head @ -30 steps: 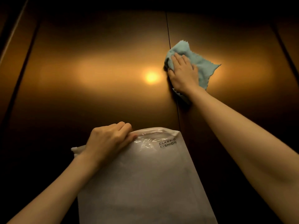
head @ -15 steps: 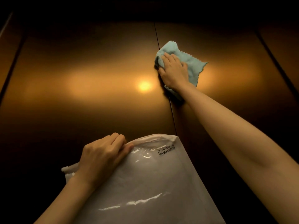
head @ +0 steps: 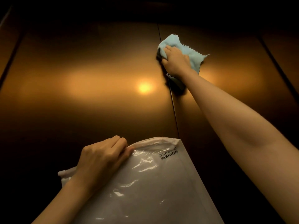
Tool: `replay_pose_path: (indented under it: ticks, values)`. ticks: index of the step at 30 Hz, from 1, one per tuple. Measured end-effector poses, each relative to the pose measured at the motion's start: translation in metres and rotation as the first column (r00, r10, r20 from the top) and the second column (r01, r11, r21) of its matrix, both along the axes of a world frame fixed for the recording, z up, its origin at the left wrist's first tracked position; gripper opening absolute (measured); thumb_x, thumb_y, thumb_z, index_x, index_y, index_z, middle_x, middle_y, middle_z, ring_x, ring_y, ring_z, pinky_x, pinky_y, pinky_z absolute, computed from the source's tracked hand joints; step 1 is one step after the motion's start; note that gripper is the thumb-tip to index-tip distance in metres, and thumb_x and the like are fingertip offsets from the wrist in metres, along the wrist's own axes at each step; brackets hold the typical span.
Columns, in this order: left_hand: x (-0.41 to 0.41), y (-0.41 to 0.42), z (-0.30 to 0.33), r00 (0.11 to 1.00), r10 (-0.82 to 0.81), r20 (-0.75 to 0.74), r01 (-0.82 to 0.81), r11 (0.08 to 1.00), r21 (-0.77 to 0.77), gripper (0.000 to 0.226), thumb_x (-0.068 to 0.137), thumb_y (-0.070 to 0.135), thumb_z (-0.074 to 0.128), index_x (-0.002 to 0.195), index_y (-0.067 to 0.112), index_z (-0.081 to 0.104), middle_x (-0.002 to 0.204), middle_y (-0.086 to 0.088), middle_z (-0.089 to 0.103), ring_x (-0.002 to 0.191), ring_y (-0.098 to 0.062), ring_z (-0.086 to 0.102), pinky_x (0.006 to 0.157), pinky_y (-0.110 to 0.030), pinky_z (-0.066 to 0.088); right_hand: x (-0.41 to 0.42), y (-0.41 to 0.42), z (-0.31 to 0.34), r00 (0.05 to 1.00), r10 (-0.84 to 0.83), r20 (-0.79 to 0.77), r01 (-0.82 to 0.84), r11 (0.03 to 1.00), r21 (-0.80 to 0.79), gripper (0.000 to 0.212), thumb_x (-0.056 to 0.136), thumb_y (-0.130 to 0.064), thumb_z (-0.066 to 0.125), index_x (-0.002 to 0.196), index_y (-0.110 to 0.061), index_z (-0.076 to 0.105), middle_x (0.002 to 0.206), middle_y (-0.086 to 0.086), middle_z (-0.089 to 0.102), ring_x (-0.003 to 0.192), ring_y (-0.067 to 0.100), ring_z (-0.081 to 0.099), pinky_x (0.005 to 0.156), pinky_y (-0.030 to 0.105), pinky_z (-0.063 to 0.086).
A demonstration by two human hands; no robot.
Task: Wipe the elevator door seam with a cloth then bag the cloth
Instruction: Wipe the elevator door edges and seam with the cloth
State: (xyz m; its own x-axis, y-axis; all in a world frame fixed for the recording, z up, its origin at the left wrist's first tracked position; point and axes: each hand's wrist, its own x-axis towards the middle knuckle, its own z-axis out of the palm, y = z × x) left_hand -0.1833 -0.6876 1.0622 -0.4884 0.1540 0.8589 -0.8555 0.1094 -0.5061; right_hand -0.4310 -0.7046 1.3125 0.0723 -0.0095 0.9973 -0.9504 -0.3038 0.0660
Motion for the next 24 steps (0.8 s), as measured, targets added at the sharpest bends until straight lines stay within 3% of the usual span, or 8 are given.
replay_pose_path:
  ticks: [4, 8, 11, 15, 19, 24]
  values:
    - [0.0, 0.001, 0.002, 1.0, -0.002, 0.015, 0.002, 1.0, 0.002, 0.033, 0.092, 0.041, 0.043, 0.068, 0.019, 0.051, 0.058, 0.002, 0.051, 0.043, -0.018, 0.051, 0.036, -0.027, 0.032, -0.007, 0.004, -0.019, 0.999, 0.011, -0.04, -0.011, 1.0, -0.007, 0.027, 0.091, -0.017, 0.044, 0.116, -0.013, 0.053, 0.129, 0.002, 0.05, 0.121, 0.023, 0.043, 0.091, 0.044, 0.036]
    - [-0.001, 0.003, 0.003, 1.0, 0.002, 0.015, -0.003, 1.0, 0.029, 0.034, 0.091, 0.043, 0.041, 0.068, 0.02, 0.052, 0.058, 0.003, 0.052, 0.043, -0.018, 0.052, 0.036, -0.026, 0.029, -0.016, 0.002, -0.056, 0.993, 0.119, -0.013, -0.119, 0.993, -0.024, 0.048, 0.088, -0.007, 0.048, 0.135, -0.015, 0.048, 0.146, 0.001, 0.041, 0.136, 0.02, 0.032, 0.108, 0.043, 0.03]
    - [-0.001, 0.007, 0.006, 0.999, -0.001, 0.035, -0.001, 0.998, 0.068, 0.036, 0.092, 0.044, 0.039, 0.069, 0.02, 0.053, 0.059, 0.003, 0.053, 0.043, -0.018, 0.053, 0.038, -0.023, 0.027, -0.02, -0.002, -0.084, 0.981, 0.195, 0.005, -0.195, 0.98, -0.031, 0.053, 0.088, -0.005, 0.048, 0.139, -0.02, 0.045, 0.148, -0.003, 0.039, 0.14, 0.017, 0.027, 0.113, 0.042, 0.023]
    - [0.004, 0.014, 0.003, 0.978, -0.015, 0.207, -0.012, 0.991, 0.132, 0.036, 0.097, 0.045, 0.026, 0.077, 0.024, 0.046, 0.06, 0.006, 0.054, 0.041, -0.012, 0.051, 0.036, -0.022, 0.028, -0.023, -0.003, -0.134, 0.972, 0.236, 0.0, -0.236, 0.972, -0.018, 0.053, 0.088, -0.003, 0.046, 0.137, -0.02, 0.047, 0.148, -0.003, 0.04, 0.14, 0.017, 0.027, 0.111, 0.038, 0.023]
    - [0.01, 0.025, -0.035, 0.929, -0.011, 0.37, -0.042, 0.99, 0.135, 0.034, 0.1, 0.043, 0.021, 0.08, 0.024, 0.041, 0.059, 0.006, 0.054, 0.039, -0.011, 0.049, 0.031, -0.024, 0.035, -0.026, -0.003, -0.208, 0.969, 0.242, -0.057, -0.242, 0.97, 0.009, 0.056, 0.085, 0.001, 0.047, 0.137, -0.018, 0.047, 0.147, -0.002, 0.04, 0.14, 0.018, 0.028, 0.108, 0.039, 0.024]
    - [0.012, 0.04, -0.093, 0.922, -0.009, 0.388, -0.084, 0.972, 0.221, 0.035, 0.101, 0.042, 0.017, 0.081, 0.025, 0.041, 0.058, 0.008, 0.053, 0.039, -0.007, 0.046, 0.032, -0.02, 0.032, -0.023, -0.005, -0.296, 0.967, 0.251, -0.053, -0.252, 0.967, -0.02, 0.055, 0.082, -0.007, 0.042, 0.136, -0.017, 0.048, 0.144, 0.0, 0.044, 0.139, 0.017, 0.028, 0.109, 0.041, 0.022]
